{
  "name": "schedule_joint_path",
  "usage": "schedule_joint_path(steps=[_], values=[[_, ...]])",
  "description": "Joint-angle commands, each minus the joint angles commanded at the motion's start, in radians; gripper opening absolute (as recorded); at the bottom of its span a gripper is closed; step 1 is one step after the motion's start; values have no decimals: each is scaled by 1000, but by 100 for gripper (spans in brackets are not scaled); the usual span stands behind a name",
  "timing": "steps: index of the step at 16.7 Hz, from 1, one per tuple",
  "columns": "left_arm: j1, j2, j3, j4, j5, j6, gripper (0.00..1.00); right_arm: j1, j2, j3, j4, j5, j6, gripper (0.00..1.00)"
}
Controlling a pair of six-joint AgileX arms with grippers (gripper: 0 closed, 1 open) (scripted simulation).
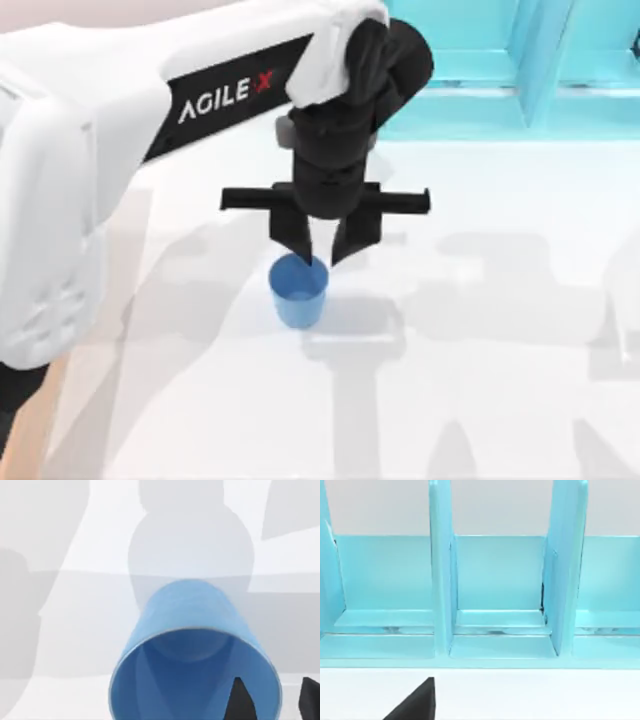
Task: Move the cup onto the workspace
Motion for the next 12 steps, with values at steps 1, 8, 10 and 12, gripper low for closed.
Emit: schedule_joint_path(steps=[1, 8, 10, 12], values=[[0, 0, 0, 0, 0, 0, 60, 0, 0, 0, 0, 0, 0, 100], [0, 0, 0, 0, 0, 0, 100, 0, 0, 0, 0, 0, 0, 100], [0, 0, 0, 0, 0, 0, 100, 0, 0, 0, 0, 0, 0, 100], [0, 0, 0, 0, 0, 0, 100, 0, 0, 0, 0, 0, 0, 100]])
